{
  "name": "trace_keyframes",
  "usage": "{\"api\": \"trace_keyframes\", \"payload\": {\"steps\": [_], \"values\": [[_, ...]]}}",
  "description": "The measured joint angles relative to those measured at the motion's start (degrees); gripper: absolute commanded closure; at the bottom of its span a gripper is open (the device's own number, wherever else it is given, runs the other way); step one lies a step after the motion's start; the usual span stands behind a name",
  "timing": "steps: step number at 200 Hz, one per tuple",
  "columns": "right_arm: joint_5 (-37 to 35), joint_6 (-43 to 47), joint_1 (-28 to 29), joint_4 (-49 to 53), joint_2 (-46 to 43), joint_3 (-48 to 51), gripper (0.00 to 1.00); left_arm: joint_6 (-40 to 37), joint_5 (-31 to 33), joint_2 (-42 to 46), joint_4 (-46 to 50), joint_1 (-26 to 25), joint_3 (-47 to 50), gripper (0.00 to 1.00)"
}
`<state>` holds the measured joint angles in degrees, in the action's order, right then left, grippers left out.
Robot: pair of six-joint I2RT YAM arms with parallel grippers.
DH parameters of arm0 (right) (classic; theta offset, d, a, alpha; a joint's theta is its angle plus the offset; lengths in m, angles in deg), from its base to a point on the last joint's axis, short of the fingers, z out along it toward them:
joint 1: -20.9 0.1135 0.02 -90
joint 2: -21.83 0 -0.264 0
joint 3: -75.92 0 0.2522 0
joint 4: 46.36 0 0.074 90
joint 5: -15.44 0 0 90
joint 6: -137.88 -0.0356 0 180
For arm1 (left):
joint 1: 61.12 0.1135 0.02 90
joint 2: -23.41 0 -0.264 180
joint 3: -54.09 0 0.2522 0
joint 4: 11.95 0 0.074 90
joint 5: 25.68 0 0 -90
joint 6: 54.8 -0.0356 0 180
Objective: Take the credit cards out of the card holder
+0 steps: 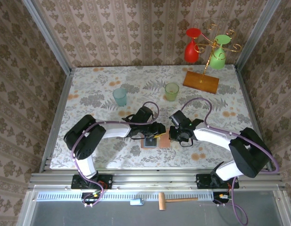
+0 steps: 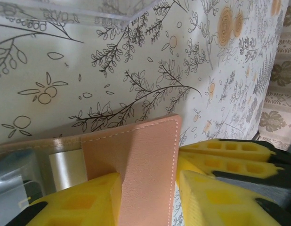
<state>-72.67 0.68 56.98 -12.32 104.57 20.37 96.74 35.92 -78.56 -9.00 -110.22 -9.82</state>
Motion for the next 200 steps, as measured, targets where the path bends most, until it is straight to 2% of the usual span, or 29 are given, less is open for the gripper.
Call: {"api": "trace_keyframes", "payload": {"steps": [19, 67, 91, 120, 162, 200], "values": [[-0.13, -0.37, 0.0, 1.62, -1.73, 0.0, 0.76, 0.37, -0.22, -0.28, -0.28, 0.0, 0.0, 0.62], [-1.27, -0.74, 0.0, 8.28, -9.09, -1.68, 0.75, 0.74, -0.37, -0.31, -1.42, 0.07, 0.24, 0.62], [-0.83, -1.01, 0.02, 9.31, -13.4, -2.54, 0.8, 1.31, -0.39, -0.31, -2.64, 0.31, 0.98, 0.63], [4.02, -1.49, 0.02, 6.58, -17.38, -2.4, 0.83, 1.55, -0.55, -0.31, -2.97, 0.72, 1.46, 0.63], [12.04, -2.43, 2.16, 2.01, -11.56, -1.97, 0.85, 1.77, -0.57, -0.28, -3.61, 0.83, 1.84, 0.63], [13.16, -3.61, 5.6, 0.72, -5.66, -0.85, 0.88, 1.92, -0.24, 1.03, -4.02, 0.87, 3.15, 0.64]]}}
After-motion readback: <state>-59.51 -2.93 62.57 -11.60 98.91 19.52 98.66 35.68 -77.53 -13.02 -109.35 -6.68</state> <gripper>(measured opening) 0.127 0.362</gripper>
